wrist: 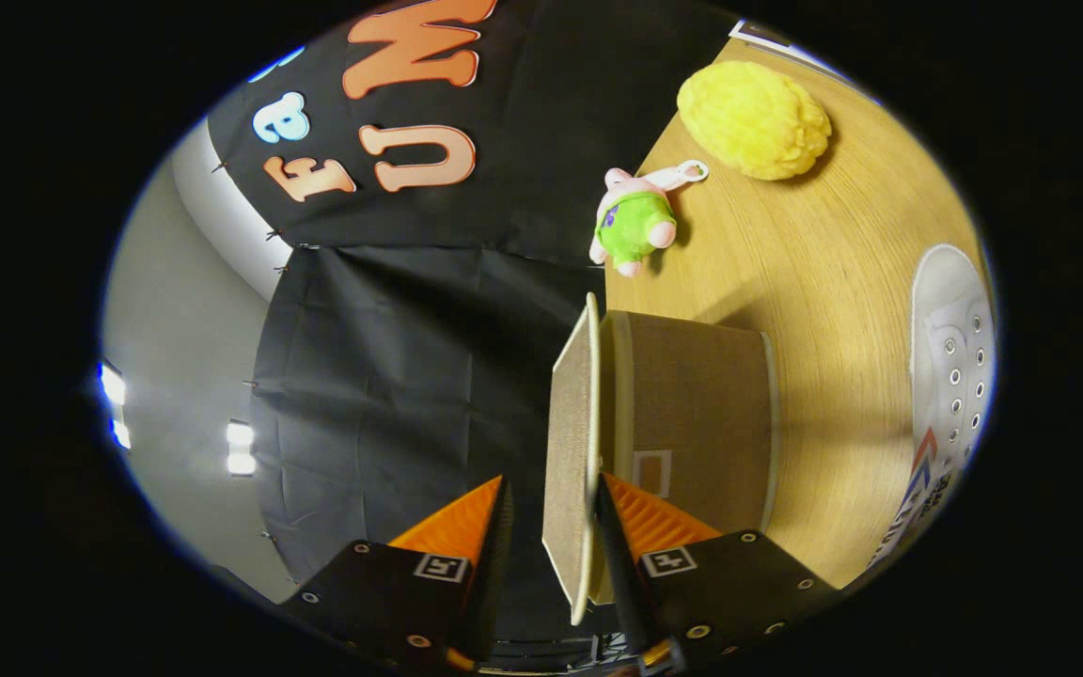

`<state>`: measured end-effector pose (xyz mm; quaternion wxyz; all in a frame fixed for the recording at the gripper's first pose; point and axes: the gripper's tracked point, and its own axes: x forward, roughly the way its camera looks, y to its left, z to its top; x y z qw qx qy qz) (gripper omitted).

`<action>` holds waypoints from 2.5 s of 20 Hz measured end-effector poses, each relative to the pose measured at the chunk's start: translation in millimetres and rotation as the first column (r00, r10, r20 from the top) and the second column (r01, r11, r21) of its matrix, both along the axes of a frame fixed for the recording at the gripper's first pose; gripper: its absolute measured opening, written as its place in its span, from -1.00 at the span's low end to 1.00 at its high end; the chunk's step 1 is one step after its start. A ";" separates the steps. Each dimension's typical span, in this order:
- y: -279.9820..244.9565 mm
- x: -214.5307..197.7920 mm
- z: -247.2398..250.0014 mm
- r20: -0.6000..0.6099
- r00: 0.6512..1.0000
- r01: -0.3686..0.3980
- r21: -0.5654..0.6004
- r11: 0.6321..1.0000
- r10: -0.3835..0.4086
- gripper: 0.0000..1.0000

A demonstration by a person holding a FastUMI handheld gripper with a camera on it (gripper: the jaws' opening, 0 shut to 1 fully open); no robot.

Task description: Open the storage box then place both shoes into the box .Put the left shoe in first, then the right shoe, with the right side of both shoes facing outward in a uniform manner.

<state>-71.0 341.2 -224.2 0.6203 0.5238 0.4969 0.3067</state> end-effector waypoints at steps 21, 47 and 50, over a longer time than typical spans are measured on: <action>66.9 25.4 97.9 0.047 0.994 -0.096 -0.096 0.991 0.101 -0.95; 271.2 -11.6 54.8 0.118 0.922 -0.272 -0.477 0.836 0.368 -0.78; 248.0 -20.1 42.1 0.077 0.908 -0.321 -0.504 0.802 0.412 -0.41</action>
